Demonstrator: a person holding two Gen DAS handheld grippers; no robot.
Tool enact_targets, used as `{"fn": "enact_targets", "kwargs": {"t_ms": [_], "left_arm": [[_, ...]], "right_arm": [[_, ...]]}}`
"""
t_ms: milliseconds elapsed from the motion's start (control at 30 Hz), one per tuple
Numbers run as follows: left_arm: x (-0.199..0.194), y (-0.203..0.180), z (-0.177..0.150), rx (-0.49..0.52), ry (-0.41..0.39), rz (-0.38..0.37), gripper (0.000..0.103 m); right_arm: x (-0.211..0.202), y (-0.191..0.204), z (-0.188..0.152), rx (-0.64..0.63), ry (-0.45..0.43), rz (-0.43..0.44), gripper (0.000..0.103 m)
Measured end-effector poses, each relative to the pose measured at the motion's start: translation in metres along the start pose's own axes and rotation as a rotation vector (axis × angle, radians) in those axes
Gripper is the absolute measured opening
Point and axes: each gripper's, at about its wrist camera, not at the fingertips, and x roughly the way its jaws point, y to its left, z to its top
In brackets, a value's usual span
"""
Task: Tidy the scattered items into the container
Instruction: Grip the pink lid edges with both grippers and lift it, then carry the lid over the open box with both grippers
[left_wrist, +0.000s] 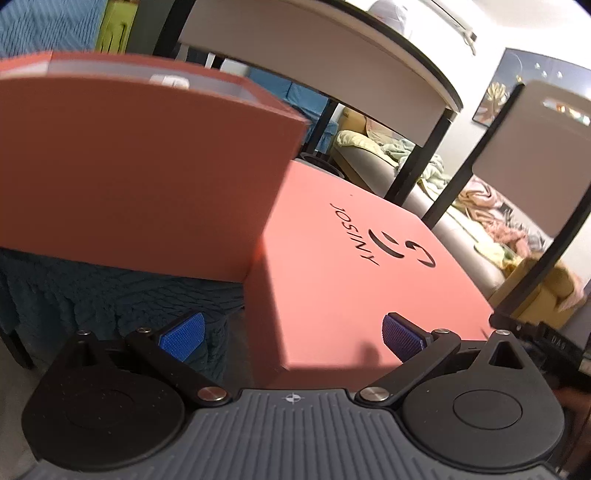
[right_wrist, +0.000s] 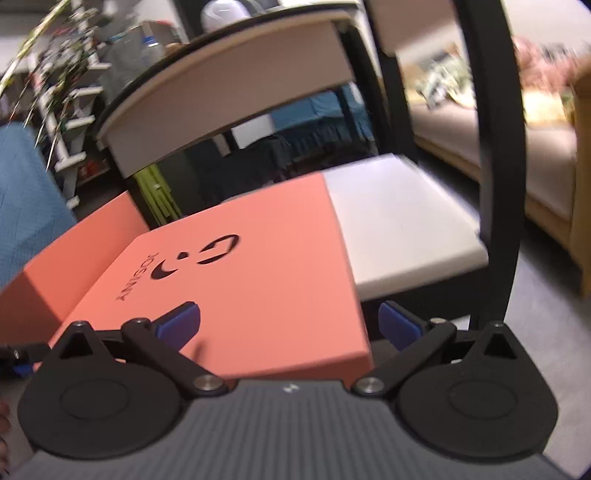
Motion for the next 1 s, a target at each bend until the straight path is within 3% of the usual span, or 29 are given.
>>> {"fn": "enact_targets", "kwargs": {"t_ms": [300, 367, 400, 467, 700, 1000], "left_arm": [[0.033, 0.029, 0.003, -0.204, 0.103, -0.141, 0.102], [0.035, 0.027, 0.003, -0.199, 0.105, -0.157, 0.098], [0.034, 0.024, 0.004, -0.19, 0.101, -0.162, 0.094], [0.032, 0.018, 0.007, -0.16, 0.09, -0.166, 0.086], [0.024, 0.011, 0.015, -0.172, 0.062, -0.18, 0.086], [-0.009, 0.001, 0.037, -0.161, 0.035, -0.2, 0.086]], "right_arm": [[0.015, -0.024, -0.005, 0.171, 0.057, 0.051, 0.103], [0.017, -0.024, -0.005, 0.185, 0.067, 0.075, 0.102], [0.017, -0.023, -0.004, 0.184, 0.07, 0.088, 0.094], [0.016, -0.018, -0.003, 0.174, 0.072, 0.094, 0.094], [-0.005, -0.012, 0.013, 0.169, 0.035, 0.093, 0.085], [-0.048, 0.009, 0.028, 0.171, -0.022, 0.078, 0.083]]}}
